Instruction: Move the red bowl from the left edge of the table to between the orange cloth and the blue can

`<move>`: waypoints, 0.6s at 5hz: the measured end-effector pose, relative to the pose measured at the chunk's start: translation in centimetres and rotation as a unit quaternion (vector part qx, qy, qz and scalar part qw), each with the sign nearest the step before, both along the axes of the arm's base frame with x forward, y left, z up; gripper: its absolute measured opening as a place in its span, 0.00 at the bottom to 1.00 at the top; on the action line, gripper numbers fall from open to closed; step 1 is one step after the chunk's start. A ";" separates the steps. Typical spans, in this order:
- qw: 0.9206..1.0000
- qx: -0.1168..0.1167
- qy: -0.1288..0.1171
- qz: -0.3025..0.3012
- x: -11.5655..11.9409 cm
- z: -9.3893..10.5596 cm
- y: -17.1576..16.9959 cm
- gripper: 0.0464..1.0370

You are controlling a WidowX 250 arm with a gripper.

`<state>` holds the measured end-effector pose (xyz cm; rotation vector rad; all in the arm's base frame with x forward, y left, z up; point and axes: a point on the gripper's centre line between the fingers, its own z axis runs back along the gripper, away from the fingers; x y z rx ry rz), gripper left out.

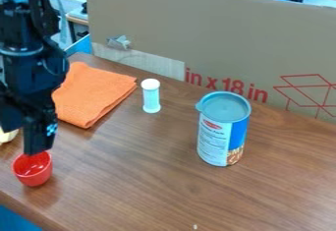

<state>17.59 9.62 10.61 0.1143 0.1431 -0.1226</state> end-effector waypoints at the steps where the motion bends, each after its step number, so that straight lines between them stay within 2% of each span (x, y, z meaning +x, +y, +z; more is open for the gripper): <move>1: 1.000 0.017 0.026 0.005 -0.2 -1.6 0.5 0.96; 2: 0.999 0.010 0.033 0.004 -0.4 -3.6 0.4 0.96; 3: 0.999 -0.007 0.032 0.008 -0.3 -4.7 0.3 0.96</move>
